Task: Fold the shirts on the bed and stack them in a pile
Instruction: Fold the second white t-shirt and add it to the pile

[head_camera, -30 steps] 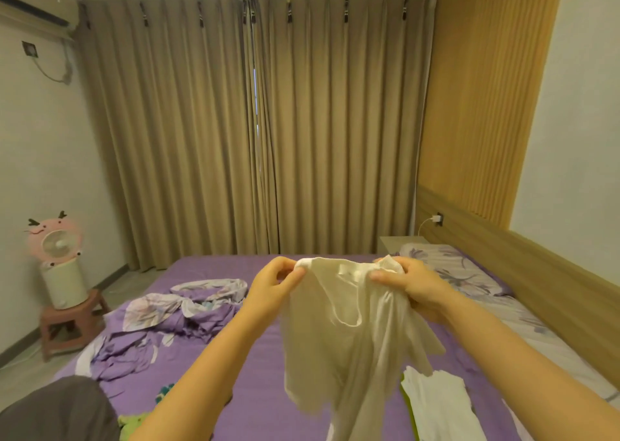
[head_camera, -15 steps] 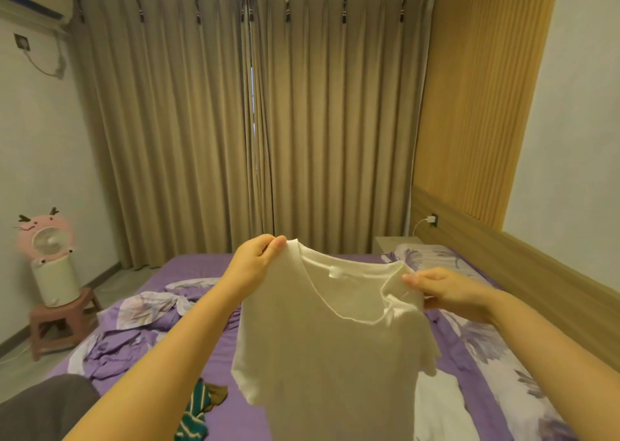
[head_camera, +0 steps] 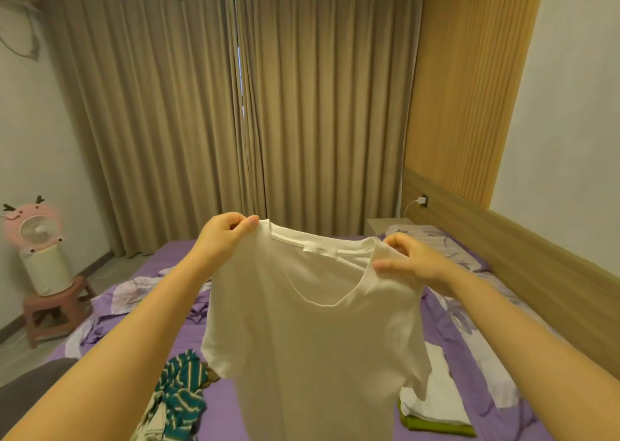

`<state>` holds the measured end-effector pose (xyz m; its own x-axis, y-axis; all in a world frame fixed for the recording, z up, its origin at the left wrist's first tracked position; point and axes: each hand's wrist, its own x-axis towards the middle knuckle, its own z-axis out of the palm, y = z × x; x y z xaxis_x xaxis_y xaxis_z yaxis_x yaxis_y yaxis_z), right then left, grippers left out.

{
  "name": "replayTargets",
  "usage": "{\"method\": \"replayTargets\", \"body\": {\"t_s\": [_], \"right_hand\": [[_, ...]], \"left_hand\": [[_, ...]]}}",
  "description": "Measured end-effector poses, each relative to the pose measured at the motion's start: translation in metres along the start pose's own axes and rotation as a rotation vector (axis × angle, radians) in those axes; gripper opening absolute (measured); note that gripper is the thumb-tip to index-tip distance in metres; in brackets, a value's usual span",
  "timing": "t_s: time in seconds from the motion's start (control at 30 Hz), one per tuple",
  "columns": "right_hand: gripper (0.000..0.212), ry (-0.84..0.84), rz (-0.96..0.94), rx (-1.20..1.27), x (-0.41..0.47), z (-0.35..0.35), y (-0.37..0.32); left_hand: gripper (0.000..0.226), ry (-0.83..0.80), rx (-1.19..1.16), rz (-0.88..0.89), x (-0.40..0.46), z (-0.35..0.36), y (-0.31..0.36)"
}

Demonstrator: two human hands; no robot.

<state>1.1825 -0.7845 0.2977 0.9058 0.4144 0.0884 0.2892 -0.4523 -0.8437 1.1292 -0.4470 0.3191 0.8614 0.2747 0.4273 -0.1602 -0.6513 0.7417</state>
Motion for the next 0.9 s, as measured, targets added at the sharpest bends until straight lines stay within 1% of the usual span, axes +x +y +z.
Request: {"method": "replayTargets", "body": {"t_s": [0.07,0.1,0.17,0.23,0.37,0.57,0.7,0.83,0.9], "right_hand": [[0.036,-0.061,-0.013,-0.002,-0.002,-0.005,0.002],[0.033,-0.051,-0.034,0.017,-0.003,-0.006,0.002],[0.027,0.025,-0.081,0.067,-0.004,-0.008,0.002],[0.024,0.11,-0.117,0.056,-0.006,-0.009,0.0],[0.022,0.186,-0.168,0.077,-0.008,-0.008,-0.005],[0.019,0.272,-0.25,-0.015,-0.005,-0.008,-0.013],[0.014,0.348,-0.305,-0.086,0.0,-0.014,-0.014],[0.013,0.441,-0.307,-0.163,0.001,-0.013,-0.007],[0.014,0.443,-0.297,-0.179,0.0,-0.011,-0.002]], "left_hand": [[0.037,0.029,-0.001,-0.01,0.0,-0.002,-0.004],[0.037,0.04,0.002,-0.01,0.0,-0.003,-0.005],[0.036,0.049,-0.002,-0.008,-0.001,-0.005,-0.006],[0.037,0.049,-0.024,-0.012,-0.001,-0.006,-0.006],[0.037,0.05,-0.055,-0.031,-0.002,-0.007,-0.003],[0.035,0.036,-0.046,-0.033,-0.002,-0.009,0.005],[0.031,0.034,0.029,0.03,-0.006,-0.008,0.012],[0.028,0.02,0.11,0.081,-0.01,-0.007,0.016],[0.026,-0.02,0.098,0.067,-0.012,-0.006,0.016]]}}
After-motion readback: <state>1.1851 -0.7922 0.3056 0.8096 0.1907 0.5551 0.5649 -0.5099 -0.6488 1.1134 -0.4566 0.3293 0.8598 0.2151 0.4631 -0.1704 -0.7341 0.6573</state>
